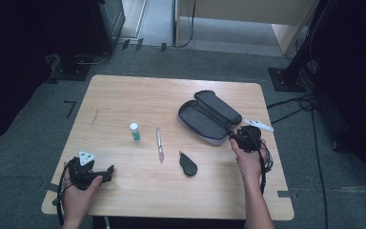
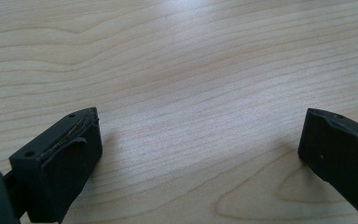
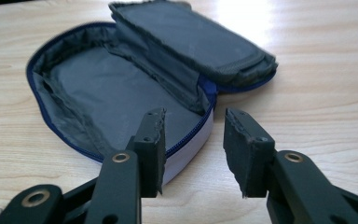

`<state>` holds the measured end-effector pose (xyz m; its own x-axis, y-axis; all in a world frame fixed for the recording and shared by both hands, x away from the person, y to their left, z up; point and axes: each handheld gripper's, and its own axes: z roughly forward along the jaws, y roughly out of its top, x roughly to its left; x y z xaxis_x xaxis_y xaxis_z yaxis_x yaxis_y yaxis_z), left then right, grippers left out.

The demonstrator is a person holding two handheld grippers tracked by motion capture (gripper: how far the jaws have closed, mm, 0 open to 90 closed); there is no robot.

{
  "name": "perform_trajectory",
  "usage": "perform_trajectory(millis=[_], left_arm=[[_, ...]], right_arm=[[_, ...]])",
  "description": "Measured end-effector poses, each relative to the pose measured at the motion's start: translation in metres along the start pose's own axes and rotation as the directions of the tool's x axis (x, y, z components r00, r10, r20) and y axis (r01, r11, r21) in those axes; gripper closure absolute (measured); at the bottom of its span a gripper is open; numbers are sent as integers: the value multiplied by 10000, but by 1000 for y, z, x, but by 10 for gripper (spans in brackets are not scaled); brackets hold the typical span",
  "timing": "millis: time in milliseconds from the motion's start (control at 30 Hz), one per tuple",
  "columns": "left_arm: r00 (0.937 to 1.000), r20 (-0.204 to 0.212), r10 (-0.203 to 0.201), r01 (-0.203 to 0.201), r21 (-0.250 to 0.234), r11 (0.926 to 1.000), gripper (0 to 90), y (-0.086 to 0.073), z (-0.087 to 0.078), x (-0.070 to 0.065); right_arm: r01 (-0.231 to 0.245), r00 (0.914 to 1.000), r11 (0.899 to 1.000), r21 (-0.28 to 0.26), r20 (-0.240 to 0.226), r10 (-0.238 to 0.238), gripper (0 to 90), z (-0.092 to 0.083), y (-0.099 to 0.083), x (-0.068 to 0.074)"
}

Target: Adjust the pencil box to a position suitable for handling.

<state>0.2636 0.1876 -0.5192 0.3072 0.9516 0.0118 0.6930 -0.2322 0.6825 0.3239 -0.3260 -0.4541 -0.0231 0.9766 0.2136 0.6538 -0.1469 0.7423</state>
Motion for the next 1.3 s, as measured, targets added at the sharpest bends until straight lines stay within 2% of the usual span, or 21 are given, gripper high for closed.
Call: perform_trajectory(millis=[233, 300, 467, 667, 700, 800, 1133, 1300], left_arm=[[10000, -5, -1, 1, -8, 10000, 0, 0, 0, 0], [10000, -6, 2, -2, -5, 10000, 0, 0, 0, 0], [10000, -4, -2, 2, -6, 10000, 0, 0, 0, 0], [10000, 11, 5, -5, -12, 10000, 0, 0, 0, 0], [10000, 15, 6, -6, -14, 10000, 0, 0, 0, 0], [10000, 15, 6, -6, -12, 10000, 0, 0, 0, 0], [10000, 33, 41, -41, -10, 10000, 0, 0, 0, 0], [10000, 34, 46, -46, -9, 10000, 0, 0, 0, 0]], right_arm=[[169, 9987, 9991, 393, 477, -188, 630, 17, 1, 6], [78, 9975, 9991, 405, 704, -107, 628, 21, 2, 6], [-601, 9932, 9966, 556, 1033, 541, 616, 32, 5, 5], [-679, 9881, 9946, 784, 1429, 562, 594, 41, 6, 5], [-662, 9851, 9937, 902, 1642, 507, 595, 44, 5, 6], [-844, 9801, 9911, 1025, 1879, 640, 576, 49, 4, 5], [-1414, 9804, 9808, 1341, 1565, 1200, 596, 56, 1, 7], [-1452, 9799, 9785, 1462, 1579, 1218, 609, 59, 0, 7]])
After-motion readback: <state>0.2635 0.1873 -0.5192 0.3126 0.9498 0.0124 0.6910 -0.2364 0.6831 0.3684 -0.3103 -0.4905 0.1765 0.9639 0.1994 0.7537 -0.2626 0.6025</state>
